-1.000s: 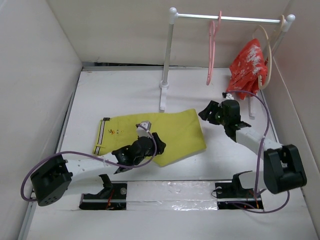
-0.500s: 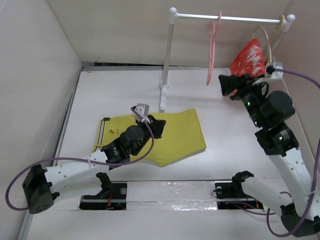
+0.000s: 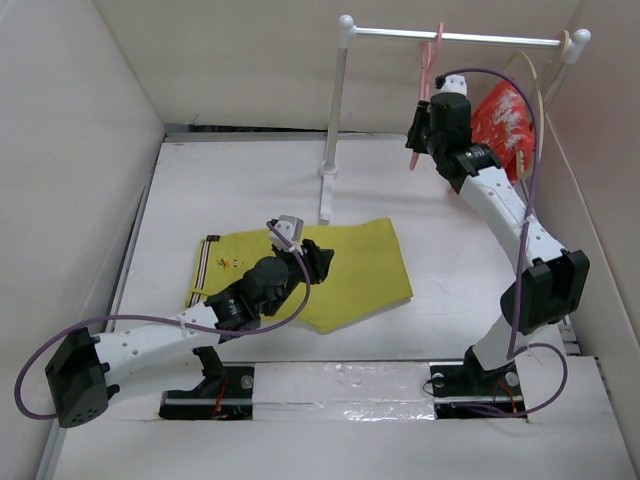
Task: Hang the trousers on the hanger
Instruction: Pick up the hanger from the clothesline.
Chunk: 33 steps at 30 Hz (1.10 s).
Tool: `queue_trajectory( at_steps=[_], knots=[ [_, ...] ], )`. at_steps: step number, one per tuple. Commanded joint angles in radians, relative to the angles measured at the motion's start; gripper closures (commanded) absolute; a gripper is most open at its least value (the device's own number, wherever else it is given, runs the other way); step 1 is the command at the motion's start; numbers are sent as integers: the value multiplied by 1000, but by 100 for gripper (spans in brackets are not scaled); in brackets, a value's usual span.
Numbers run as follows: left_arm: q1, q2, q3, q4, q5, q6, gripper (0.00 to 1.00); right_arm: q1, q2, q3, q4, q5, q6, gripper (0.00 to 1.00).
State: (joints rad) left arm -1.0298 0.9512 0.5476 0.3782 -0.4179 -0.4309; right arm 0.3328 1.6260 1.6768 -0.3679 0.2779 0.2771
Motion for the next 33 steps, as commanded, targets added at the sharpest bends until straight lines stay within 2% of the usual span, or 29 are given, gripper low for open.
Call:
queue_trajectory(
  at_steps=[1,2,3,10,15,18,27,32,33],
  knots=[
    [4,-19,8,44,17,15,65,-14,-51,35,17,46,-10,67],
    [4,-20,8,45,21,15,65,-14,-55,21,29,32,-7,79],
    [4,-19,5,56,22,15,65,-14,-64,-3,56,-8,-9,100],
    [4,-17,0,62,22,12,62,-14,-156,-8,118,4,-35,100],
    [4,-2,0,70,30,18,58,-5,-215,29,63,18,-55,100],
    [4,-5,-5,79,31,20,57,-5,-255,-11,35,14,-52,100],
    [4,60,32,82,19,55,54,-5,-439,-492,95,0,-7,100],
    [4,110,185,22,122,47,52,24,-506,-638,90,-49,-7,100],
    [4,154,266,-17,123,50,51,41,-517,-697,90,-51,-3,100]
  ],
)
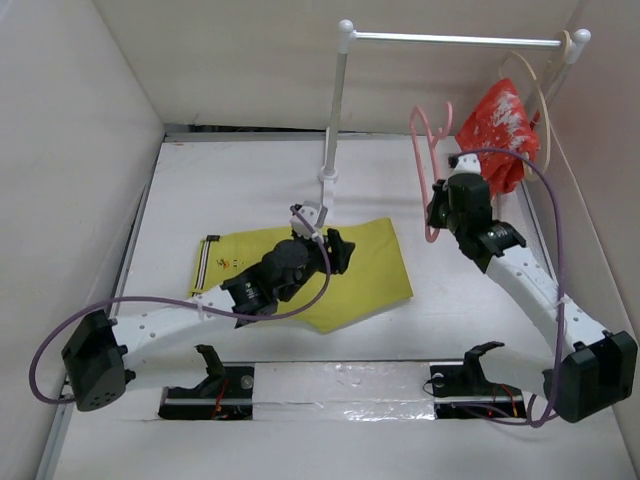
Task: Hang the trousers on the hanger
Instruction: Pick up the hanger from the clothesline, then place the trousers on the hanger.
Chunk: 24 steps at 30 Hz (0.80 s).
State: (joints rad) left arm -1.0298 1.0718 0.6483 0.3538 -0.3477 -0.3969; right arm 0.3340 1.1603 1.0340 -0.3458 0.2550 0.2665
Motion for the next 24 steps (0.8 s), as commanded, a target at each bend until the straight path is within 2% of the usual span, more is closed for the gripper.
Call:
queue_trajectory(
  at_steps=[1,7,8,14,15,24],
  knots=[
    [-13,63,207,-5,47,38,50,59,-63,-87,79,-22,14,100],
    [-33,354,514,-94,38,69,47,131,-181,-277,110,-49,34,100],
    [-33,431,596,-110,42,78,46,131,-195,-294,116,-72,34,100],
    [-42,617,807,-176,18,92,45,151,-289,-357,117,-112,42,100],
    [-42,682,882,-188,0,99,45,151,-304,-368,123,-135,42,100],
    [-42,864,1102,-272,-80,110,46,160,-363,-396,96,-194,46,100]
  ],
)
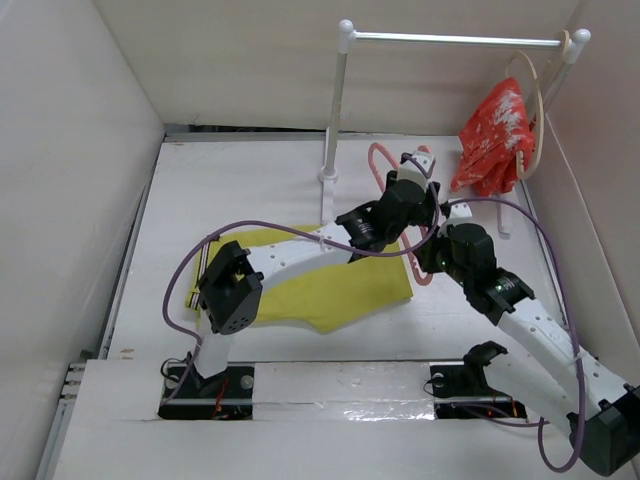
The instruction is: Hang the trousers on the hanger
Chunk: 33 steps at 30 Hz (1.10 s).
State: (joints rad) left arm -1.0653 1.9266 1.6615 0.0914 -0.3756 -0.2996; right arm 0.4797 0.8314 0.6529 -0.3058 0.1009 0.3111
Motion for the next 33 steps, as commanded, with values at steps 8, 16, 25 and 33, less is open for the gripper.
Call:
queue_trajectory(
  at_steps=[8,16,25,33],
  knots=[
    [-7,31,84,5,-144,4,51,14,-69,-49,51,-10,3,100],
    [11,75,121,-47,-134,2,84,14,-68,-32,22,25,-1,100],
    [11,2,11,47,-221,23,45,33,-48,-30,56,28,-3,100],
    [-55,-75,-52,195,-229,105,44,33,-12,-16,51,40,2,100]
  ],
)
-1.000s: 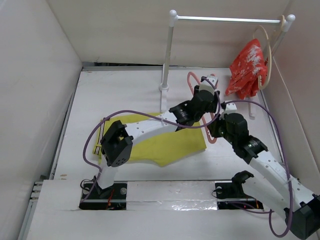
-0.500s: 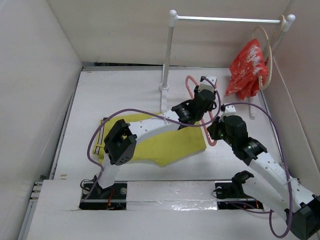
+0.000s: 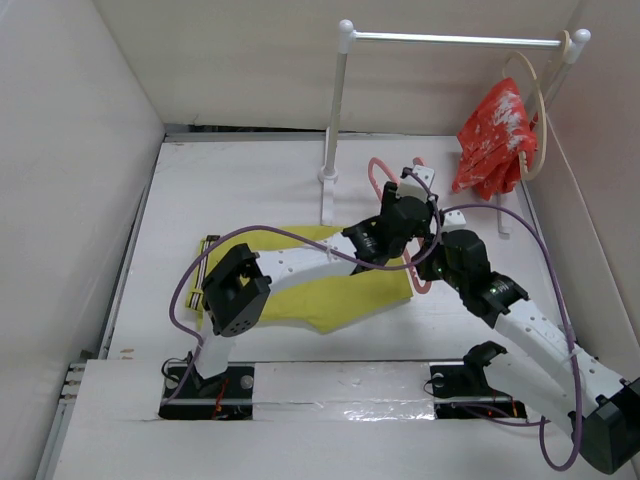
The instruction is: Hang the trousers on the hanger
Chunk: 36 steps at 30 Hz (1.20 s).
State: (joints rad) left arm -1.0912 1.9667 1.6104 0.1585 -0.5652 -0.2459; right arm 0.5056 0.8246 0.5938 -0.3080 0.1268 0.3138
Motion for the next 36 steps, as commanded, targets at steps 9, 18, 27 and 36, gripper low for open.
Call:
queue_trajectory(
  at_steps=[9,18,27,36],
  knots=[
    [-10,-60,107,84,-35,77,46,25,-15,38,53,-1,14,100],
    [47,-6,162,37,-10,27,100,45,-84,23,26,20,24,100],
    [27,-265,-336,329,96,-272,100,45,-211,21,-114,37,47,34],
    [-47,-304,-602,588,19,-579,100,45,-297,38,-118,33,59,34]
  ],
)
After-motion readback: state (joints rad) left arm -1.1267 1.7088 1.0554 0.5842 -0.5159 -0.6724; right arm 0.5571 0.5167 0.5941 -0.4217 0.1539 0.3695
